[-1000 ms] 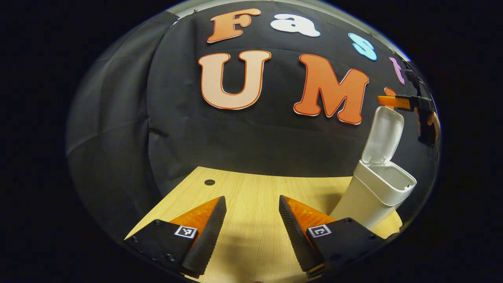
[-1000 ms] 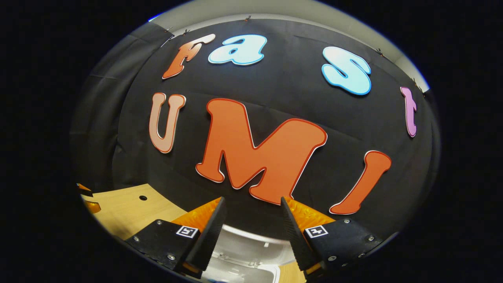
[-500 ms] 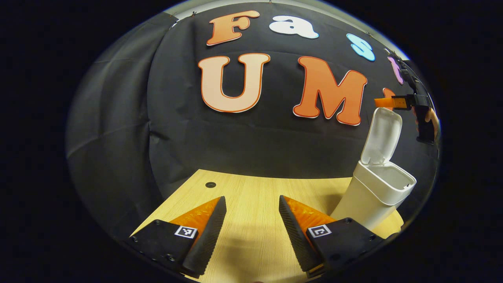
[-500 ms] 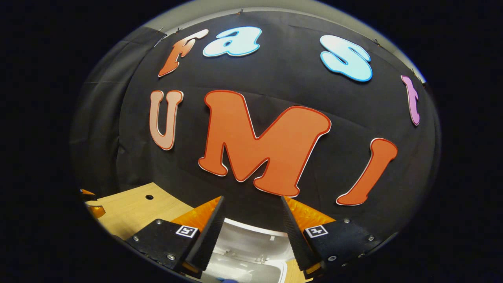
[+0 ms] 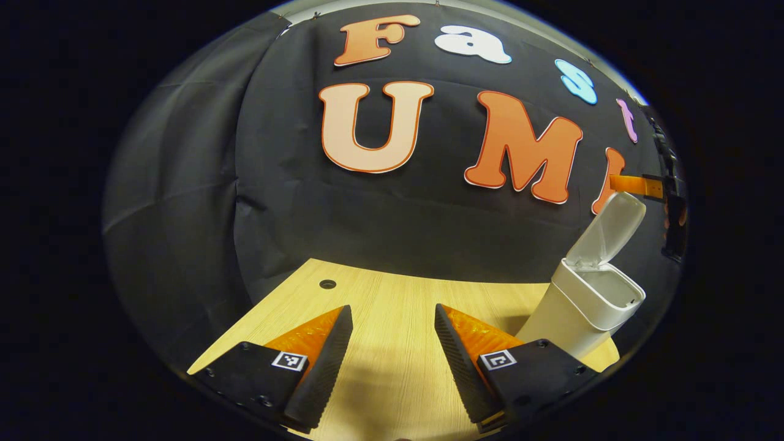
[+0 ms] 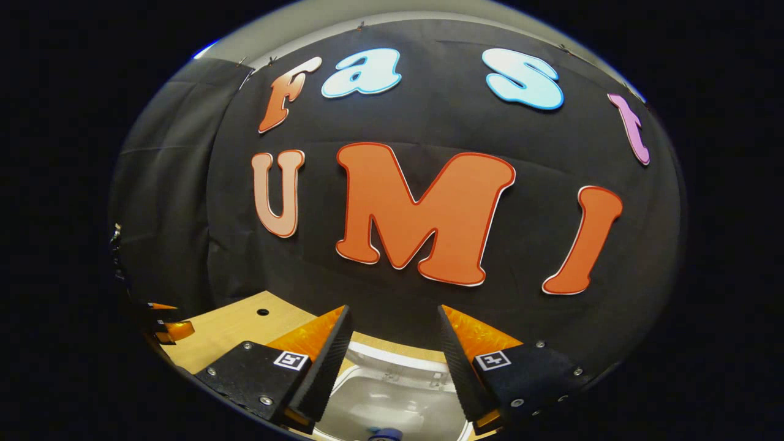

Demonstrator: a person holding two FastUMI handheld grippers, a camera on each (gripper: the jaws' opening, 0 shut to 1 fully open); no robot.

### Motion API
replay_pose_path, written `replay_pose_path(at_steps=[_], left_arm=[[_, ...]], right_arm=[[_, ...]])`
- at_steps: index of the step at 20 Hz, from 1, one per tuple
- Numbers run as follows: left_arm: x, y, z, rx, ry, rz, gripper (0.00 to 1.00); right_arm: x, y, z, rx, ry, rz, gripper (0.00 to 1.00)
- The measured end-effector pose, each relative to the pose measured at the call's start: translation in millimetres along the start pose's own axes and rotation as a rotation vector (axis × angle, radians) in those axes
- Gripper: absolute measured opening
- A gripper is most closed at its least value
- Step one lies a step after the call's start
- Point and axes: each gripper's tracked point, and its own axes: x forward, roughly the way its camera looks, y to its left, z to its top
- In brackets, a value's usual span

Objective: Press the lid of the desktop garbage bin to open it, pick up the crumpled paper on the desktop and throw it into the bin, then pick up the pop can on the desktop and drop it into the bin, and finally close the garbage bin lid.

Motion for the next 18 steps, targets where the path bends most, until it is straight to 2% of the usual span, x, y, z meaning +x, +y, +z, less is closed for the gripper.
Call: replay_pose_path(at_steps=[5,12,18], left_arm=[[1,-5,-3,0.005,0.011,-0.003,0.85],[0,-10,-10,0.024,0.027,-0.007,0.85],[-4,-18,-19,0.056,0.05,-0.019,0.87]], right_arm=[[-16,11,-25,0.135,0.043,0.048,0.84],[-29,21,-54,0.163,0.11,0.07,0.83],[-39,20,-88,0.163,0.185,0.042,0.83]])
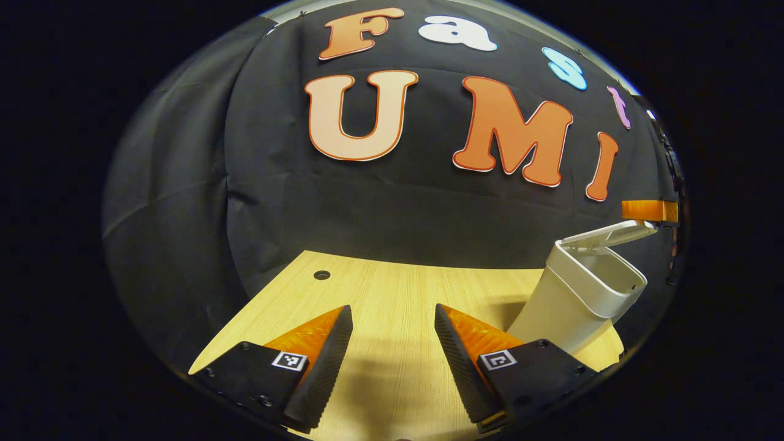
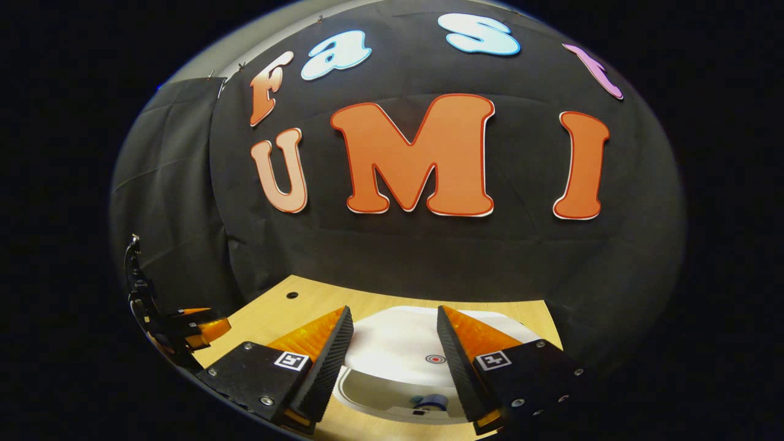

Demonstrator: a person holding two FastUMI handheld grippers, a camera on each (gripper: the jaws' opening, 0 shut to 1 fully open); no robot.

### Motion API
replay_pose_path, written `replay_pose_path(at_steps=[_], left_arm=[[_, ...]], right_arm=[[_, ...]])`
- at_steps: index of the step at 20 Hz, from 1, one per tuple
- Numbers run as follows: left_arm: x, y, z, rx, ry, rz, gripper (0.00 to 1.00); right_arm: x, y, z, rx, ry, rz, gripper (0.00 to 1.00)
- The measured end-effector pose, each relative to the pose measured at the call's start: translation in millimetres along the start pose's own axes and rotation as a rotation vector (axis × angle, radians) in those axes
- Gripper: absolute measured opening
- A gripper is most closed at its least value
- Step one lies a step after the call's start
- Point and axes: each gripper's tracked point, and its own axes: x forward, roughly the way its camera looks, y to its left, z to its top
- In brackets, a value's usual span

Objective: Press the lid of the desktop garbage bin to open it, pick up the crumpled paper on the desktop and throw it into the bin, then pick up the pop can on the desktop and drop it into the bin, and finally close the garbage bin lid.

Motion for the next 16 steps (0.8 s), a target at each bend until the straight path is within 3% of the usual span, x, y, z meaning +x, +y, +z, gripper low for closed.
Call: replay_pose_path(at_steps=[4,16], left_arm=[[-4,-10,-3,0.039,0.006,-0.017,0.87],[-12,-26,-14,0.073,0.031,-0.053,0.87]], right_arm=[[-7,-11,-26,-0.027,0.053,-0.054,0.84],[-30,-21,-77,-0.031,0.176,-0.109,0.84]])
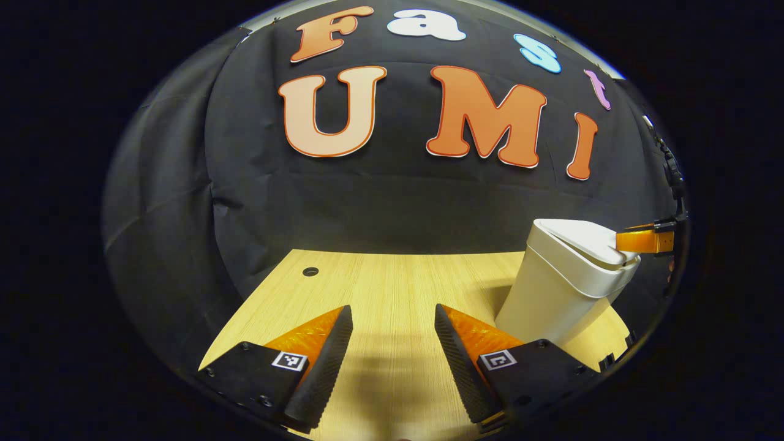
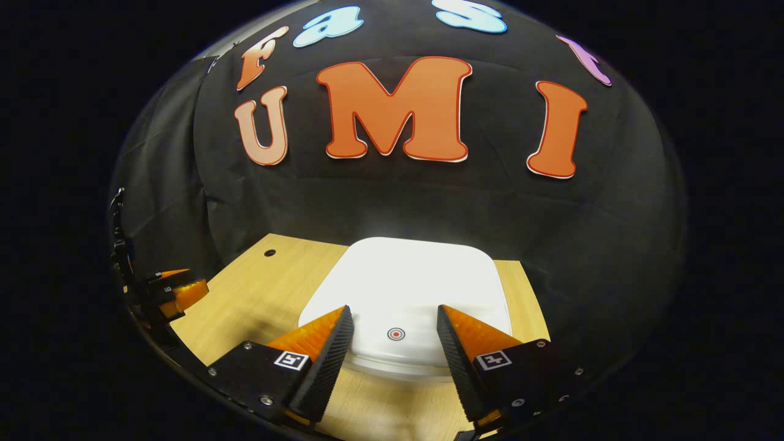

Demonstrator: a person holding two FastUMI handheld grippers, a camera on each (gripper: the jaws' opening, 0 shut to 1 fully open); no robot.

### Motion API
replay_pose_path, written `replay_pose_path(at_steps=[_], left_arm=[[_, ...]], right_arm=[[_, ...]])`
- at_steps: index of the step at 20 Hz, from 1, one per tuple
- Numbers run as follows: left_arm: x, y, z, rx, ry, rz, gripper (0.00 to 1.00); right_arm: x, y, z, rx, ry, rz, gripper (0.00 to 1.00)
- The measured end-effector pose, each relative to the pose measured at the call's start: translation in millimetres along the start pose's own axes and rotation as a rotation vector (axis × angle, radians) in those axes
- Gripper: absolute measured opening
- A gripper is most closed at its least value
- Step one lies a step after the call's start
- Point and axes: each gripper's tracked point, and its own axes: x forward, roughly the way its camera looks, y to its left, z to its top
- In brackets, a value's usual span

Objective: Press the lid of the desktop garbage bin to open it, pick up the crumpled paper on the desktop and throw it into the bin, then pick up the pop can on the desktop and drop it into the bin, and finally close the garbage bin lid.

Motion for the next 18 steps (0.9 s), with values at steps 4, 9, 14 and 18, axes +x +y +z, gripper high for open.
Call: replay_pose_path(at_steps=[4,9,14,18], left_arm=[[0,-6,-2,0.004,0.008,-0.019,0.87],[1,-11,-2,0.03,0.006,-0.031,0.87],[2,-10,-4,0.014,0.017,-0.031,0.87],[3,-16,-1,0.025,0.011,-0.04,0.85]], right_arm=[[-4,-1,-6,-0.004,0.016,-0.026,0.84],[-4,4,-8,0.005,0.039,-0.031,0.79],[-3,3,-9,0.073,0.054,-0.062,0.68],[-4,5,-13,0.068,0.075,-0.07,0.58]])
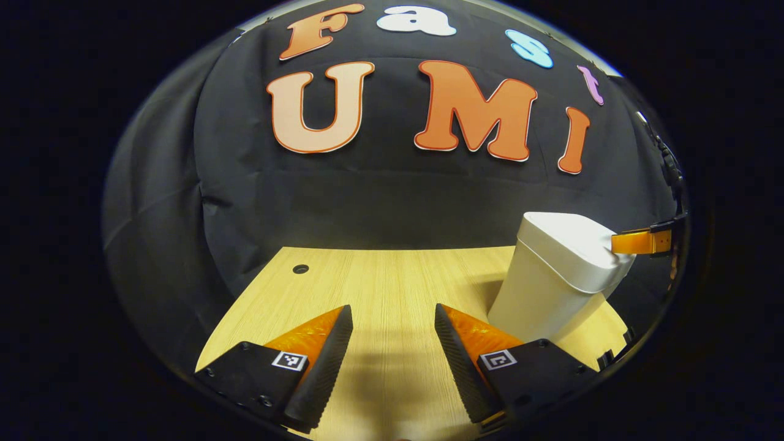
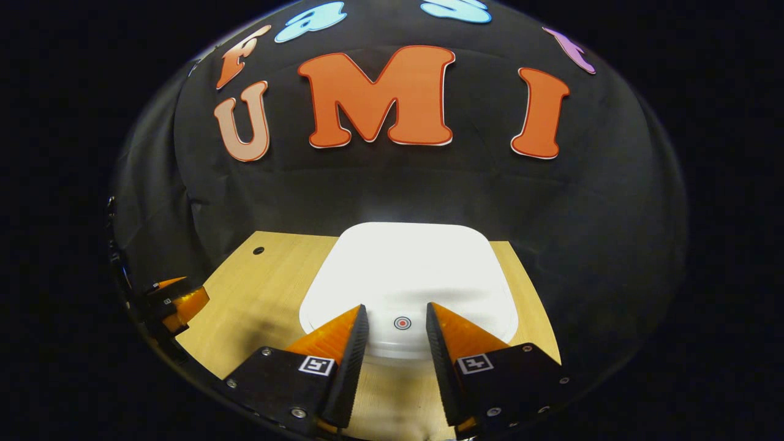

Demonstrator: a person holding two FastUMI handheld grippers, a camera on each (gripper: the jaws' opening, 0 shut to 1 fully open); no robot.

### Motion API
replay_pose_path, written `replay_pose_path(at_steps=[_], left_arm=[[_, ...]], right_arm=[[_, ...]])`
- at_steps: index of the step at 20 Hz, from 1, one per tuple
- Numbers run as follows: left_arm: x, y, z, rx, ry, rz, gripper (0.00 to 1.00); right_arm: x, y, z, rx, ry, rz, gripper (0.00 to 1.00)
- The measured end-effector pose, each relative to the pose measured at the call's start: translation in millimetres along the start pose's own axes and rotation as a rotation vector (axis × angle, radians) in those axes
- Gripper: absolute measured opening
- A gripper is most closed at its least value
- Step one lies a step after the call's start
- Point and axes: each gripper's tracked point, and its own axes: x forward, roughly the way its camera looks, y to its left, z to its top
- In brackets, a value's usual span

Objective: Press the lid of the desktop garbage bin to open it, pick up the crumpled paper on the desktop and throw it into the bin, then pick up the pop can on the desktop and drop it into the bin, and finally close the garbage bin lid.

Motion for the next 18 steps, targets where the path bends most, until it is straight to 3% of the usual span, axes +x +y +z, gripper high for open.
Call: replay_pose_path(at_steps=[9,10,18], left_arm=[[-16,-9,28,-0.018,-0.058,0.007,0.87],[-18,-9,33,-0.021,-0.069,0.012,0.87],[-48,6,54,-0.029,-0.152,0.127,0.87]], right_arm=[[-11,5,1,-0.026,-0.101,0.029,0.53],[-12,5,2,-0.034,-0.112,0.028,0.6],[-36,15,9,-0.031,-0.263,0.11,0.6]])
